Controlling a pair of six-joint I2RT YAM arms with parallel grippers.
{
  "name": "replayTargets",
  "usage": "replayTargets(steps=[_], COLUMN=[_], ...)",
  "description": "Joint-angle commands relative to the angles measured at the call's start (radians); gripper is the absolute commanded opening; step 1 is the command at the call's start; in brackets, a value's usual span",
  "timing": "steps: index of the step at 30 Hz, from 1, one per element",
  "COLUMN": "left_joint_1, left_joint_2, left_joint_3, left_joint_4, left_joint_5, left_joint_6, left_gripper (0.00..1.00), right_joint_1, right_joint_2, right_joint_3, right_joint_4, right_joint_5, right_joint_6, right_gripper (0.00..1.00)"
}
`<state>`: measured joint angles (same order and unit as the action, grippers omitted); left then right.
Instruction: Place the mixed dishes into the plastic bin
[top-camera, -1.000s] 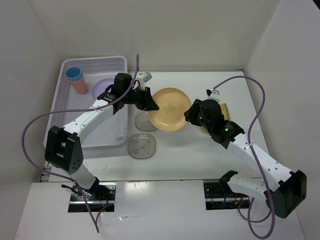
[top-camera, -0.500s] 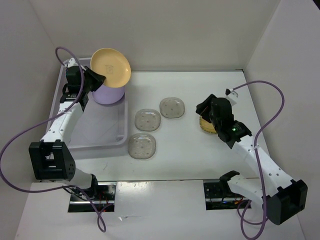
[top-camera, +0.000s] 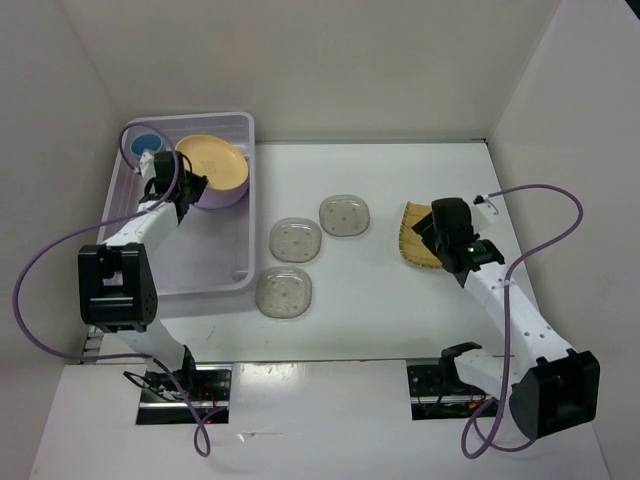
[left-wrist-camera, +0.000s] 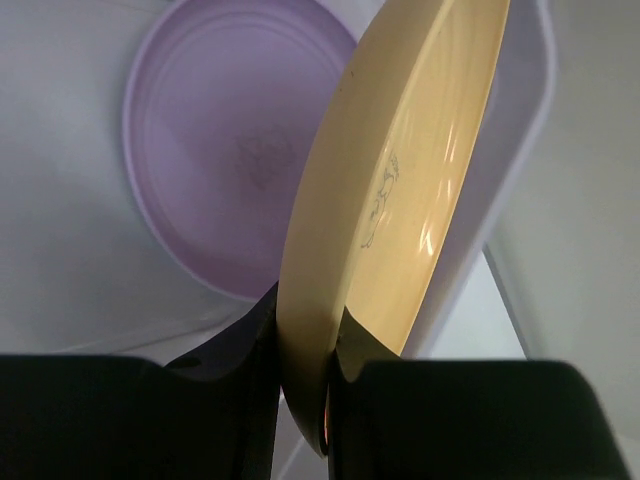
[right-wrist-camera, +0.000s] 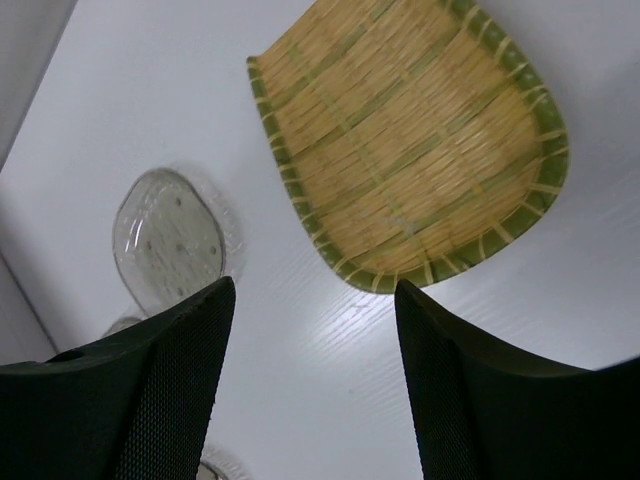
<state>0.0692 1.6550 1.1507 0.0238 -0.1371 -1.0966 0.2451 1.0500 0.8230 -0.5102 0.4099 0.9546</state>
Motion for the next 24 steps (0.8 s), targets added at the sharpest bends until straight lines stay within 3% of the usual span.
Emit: replayTargets(steps=[1,7,11,14,17,18,19,20,24], left_joint_1=[0.012,0.021,0.021,0.03,0.041,0.041,0.05,0.05,0.05], left_joint_2=[0.037,0.165,0.244,0.299,0.351,0.364,0.364,0.364,0.327], left_joint_3=[0.027,0.073,0.124,0.148,0.21,0.219,0.219,0.219,0.219], left_joint_4=[0.039,0.039,0.027,0.036,0.018,0.008,0.008,0.008,-0.065], left_joint_5=[-0.059,-0.039,-0.007,0.046,0.099,0.112,0.125,0.146,0.168], left_joint_6=[-0.074,-0.118,-0.137,-0.137,-0.137,-0.137,-0.137,-0.137,-0.126], left_gripper=[0.0,0.0,0.0,0.07,0.22,0.5,0.7,0.82,0.95], right_joint_1=[-0.072,-0.16,-0.214,-0.268,-0.299,-0.299,-0.311,-0.32,-0.331], right_joint_2=[0.013,0.022,0.042,0.051,0.06,0.061,0.07,0.07,0.08], right_joint_3=[-0.028,-0.038,-0.047,-0.067,-0.078,-0.078,-0.078,-0.078,-0.087], right_joint_4=[0.015,0.024,0.024,0.024,0.033,0.033,0.033,0.033,0.033], right_joint_5=[-0.006,-0.025,-0.045,-0.071,-0.095,-0.095,-0.095,-0.095,-0.095], right_joint_6=[0.032,0.021,0.012,0.012,0.021,0.021,0.021,0.03,0.03], right_gripper=[0.71,0.72,0.79,0.8,0.8,0.81,0.82,0.84,0.85])
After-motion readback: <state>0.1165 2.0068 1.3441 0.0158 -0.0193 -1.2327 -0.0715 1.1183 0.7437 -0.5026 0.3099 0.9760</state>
